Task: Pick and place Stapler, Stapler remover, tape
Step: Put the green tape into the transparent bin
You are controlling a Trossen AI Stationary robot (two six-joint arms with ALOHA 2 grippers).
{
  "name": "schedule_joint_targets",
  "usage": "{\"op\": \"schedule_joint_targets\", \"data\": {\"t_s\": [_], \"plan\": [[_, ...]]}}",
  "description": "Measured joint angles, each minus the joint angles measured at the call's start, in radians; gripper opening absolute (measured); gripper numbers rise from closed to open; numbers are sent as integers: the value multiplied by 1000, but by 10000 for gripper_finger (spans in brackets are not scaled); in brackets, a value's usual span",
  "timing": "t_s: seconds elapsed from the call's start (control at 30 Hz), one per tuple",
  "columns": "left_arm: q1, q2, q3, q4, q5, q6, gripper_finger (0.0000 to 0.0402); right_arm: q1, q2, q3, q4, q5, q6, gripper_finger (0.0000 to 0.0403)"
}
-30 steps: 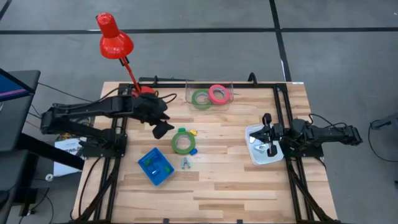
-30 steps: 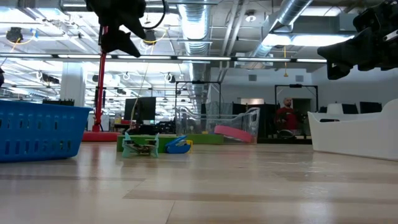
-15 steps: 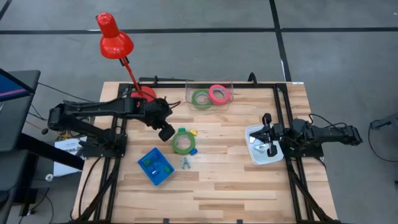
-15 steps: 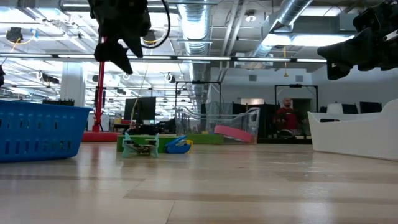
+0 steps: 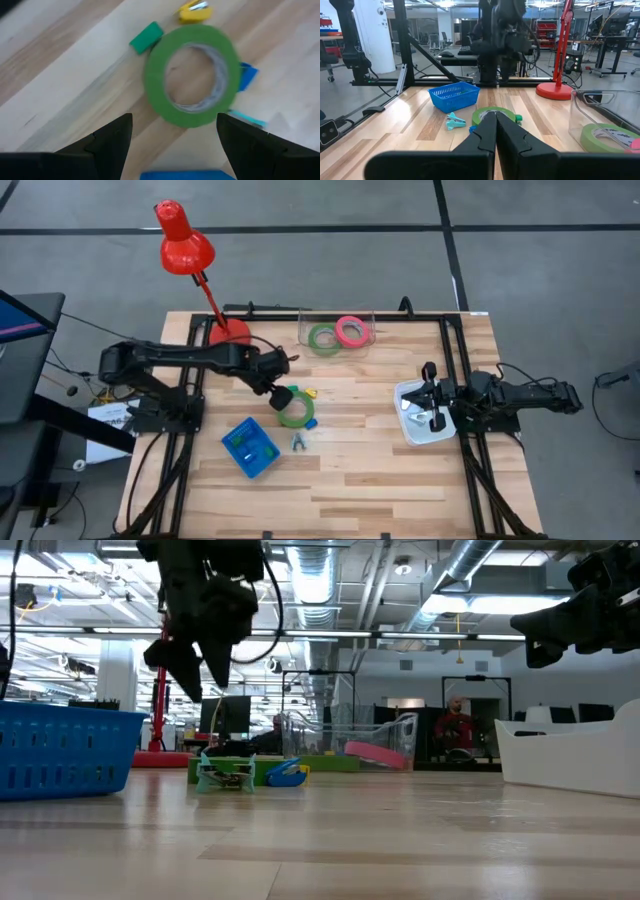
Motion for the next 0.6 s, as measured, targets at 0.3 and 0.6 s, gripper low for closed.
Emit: {"op": "schedule_joint_targets", "data": {"t_s": [0.3, 0.6], "plan": [[-1, 123, 0, -3, -59, -9, 280, 0, 0, 0, 0, 0, 0, 0], [-11, 211, -1, 21, -124, -9, 280, 0, 0, 0, 0, 0, 0, 0]]}}
